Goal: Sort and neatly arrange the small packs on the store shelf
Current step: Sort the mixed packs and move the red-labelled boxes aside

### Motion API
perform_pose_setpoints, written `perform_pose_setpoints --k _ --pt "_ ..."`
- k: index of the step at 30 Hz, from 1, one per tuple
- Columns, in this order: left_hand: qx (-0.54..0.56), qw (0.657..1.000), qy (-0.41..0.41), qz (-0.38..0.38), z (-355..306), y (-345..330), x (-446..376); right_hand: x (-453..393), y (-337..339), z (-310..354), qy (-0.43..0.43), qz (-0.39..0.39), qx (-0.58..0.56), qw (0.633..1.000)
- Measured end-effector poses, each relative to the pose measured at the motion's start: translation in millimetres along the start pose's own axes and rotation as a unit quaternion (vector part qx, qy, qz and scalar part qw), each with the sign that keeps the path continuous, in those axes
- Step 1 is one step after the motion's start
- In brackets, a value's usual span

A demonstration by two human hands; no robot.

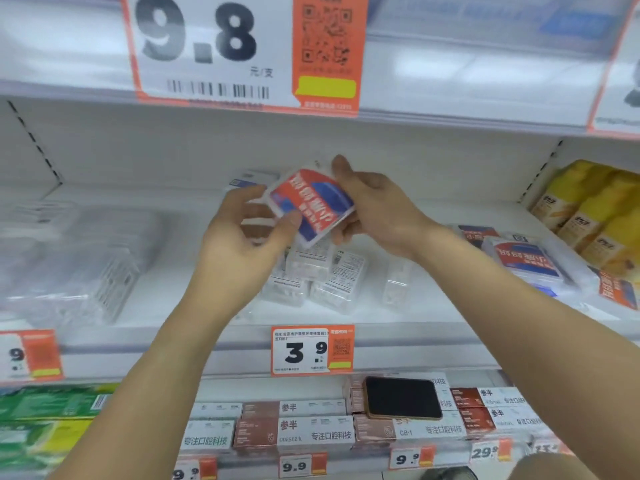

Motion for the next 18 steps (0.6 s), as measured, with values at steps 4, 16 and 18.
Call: perform_pose_setpoints --k 4,16,18 --pt "0.054 0.995 0.027 -0.081 -1.4 39.2 -9.9 -23.6 -31.0 2.2 -0.039 0.029 -0.001 0.999" --pt "0.060 0.987 0.052 -0.142 5.2 119.2 -9.2 -165.2 -111.5 3.9 0.024 0.079 0.560 0.825" --pt "0.058 0.988 0.052 -0.135 4.7 125.9 -8.1 -172.6 -116.0 -1.0 0.020 0.058 0.574 0.816"
Point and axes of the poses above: each hand's wrist, its own x-axis away from the middle knuckle, its own y-axis out of the back of the hand, z = x × y, the point moved 2 cm from there along -x, towards the middle knuckle, and after that the axes turned 10 degrees about x, right-handed, at the moved point
